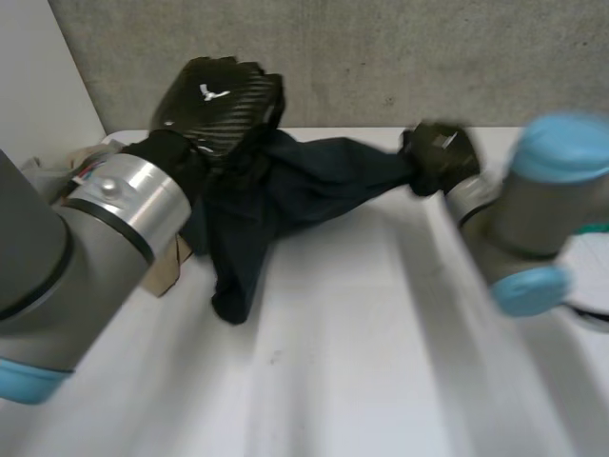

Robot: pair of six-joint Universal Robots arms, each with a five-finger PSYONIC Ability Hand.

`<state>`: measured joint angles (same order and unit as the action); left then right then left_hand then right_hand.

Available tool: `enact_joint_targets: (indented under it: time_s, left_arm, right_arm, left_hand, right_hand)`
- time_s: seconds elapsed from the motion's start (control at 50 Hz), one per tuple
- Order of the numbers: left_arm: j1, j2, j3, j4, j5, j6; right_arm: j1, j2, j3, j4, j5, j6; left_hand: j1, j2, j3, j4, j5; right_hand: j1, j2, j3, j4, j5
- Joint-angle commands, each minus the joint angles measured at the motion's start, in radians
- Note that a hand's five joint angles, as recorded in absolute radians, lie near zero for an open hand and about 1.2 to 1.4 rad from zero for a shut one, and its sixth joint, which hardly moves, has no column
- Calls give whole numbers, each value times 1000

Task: Fold the laundry.

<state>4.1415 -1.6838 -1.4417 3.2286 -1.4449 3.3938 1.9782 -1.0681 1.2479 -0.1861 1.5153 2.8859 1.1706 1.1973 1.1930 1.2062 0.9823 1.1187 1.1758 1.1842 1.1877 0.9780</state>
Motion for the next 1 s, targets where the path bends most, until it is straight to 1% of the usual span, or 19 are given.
enact_joint_targets:
  time_s: [0.02,0.04,0.12,0.2,0.3,0.38,0.4,0.46,0.52,0.54,0.58,0.6,0.62,0.64,0.68,0.72,0.74,0.84,1.0]
  left_arm:
    - [95,7,10,-159,17,1]
    - [97,7,10,-170,20,1]
    - [97,-5,6,-223,50,2]
    - [105,-40,1,-247,67,5]
    - [111,-170,50,-236,66,19]
    - [103,-275,182,-204,67,79]
    - [102,-302,217,-191,66,96]
    - [100,-407,390,-117,60,145]
    - [97,-462,528,-17,57,156]
    - [95,-487,617,82,55,154]
    - [95,-499,679,179,52,154]
    - [92,-502,723,294,49,147]
    - [92,-502,734,347,43,142]
    - [92,-499,741,397,34,137]
    - [89,-494,742,523,-12,121]
    - [86,-493,742,574,-47,111]
    - [83,-493,739,586,-63,107]
    - [68,-476,680,576,-114,65]
    - [66,-435,470,565,-77,50]
  right_arm:
    - [-114,-250,71,302,-149,-439]
    - [-117,-260,67,382,-146,-488]
    - [-119,-328,62,517,-135,-510]
    - [-119,-371,61,589,-144,-508]
    - [-114,-355,59,625,-138,-524]
    - [-111,-238,15,620,-136,-531]
    - [-108,-157,-45,617,-135,-527]
    - [-101,-47,-166,611,-115,-511]
    - [-81,62,-362,529,-41,-462]
    - [-75,82,-410,484,-20,-442]
    - [-59,118,-516,294,32,-367]
    - [-58,120,-531,213,43,-338]
    - [-58,117,-535,123,48,-306]
    - [-58,103,-521,-61,49,-242]
    - [-56,82,-489,-230,58,-183]
    - [-56,54,-428,-414,54,-130]
    - [-55,51,-414,-450,54,-126]
    - [-55,56,-389,-469,55,-120]
    - [-55,115,-305,-323,49,-122]
  left_hand:
    - [226,199,203,190,239]
    - [226,199,203,190,239]
    - [226,199,203,190,239]
    - [226,199,203,190,239]
    - [226,199,203,190,239]
    - [226,199,203,190,239]
    - [226,199,203,190,239]
    - [226,199,203,190,239]
    - [226,199,203,190,239]
    - [226,199,203,190,239]
    - [226,199,203,190,239]
    - [226,199,203,190,239]
    - [226,199,203,190,239]
    - [226,199,203,190,239]
    - [226,199,203,190,239]
    - [226,199,203,190,239]
    - [226,199,203,190,239]
    - [226,199,203,190,239]
    - [226,199,203,190,239]
  right_hand:
    - [278,220,212,209,244]
    - [278,220,212,209,244]
    - [278,220,212,209,244]
    - [278,220,212,209,244]
    - [278,220,212,209,244]
    - [278,220,212,209,244]
    - [278,220,212,209,244]
    - [278,220,212,209,244]
    - [278,220,212,209,244]
    - [278,220,212,209,244]
    - [278,220,212,209,244]
    - [278,220,212,209,244]
    - [278,220,212,209,244]
    - [278,220,212,209,244]
    - [278,220,212,209,244]
    - [278,220,212,209,244]
    - [278,220,212,209,244]
    - [278,220,212,209,244]
    - [278,220,212,209,244]
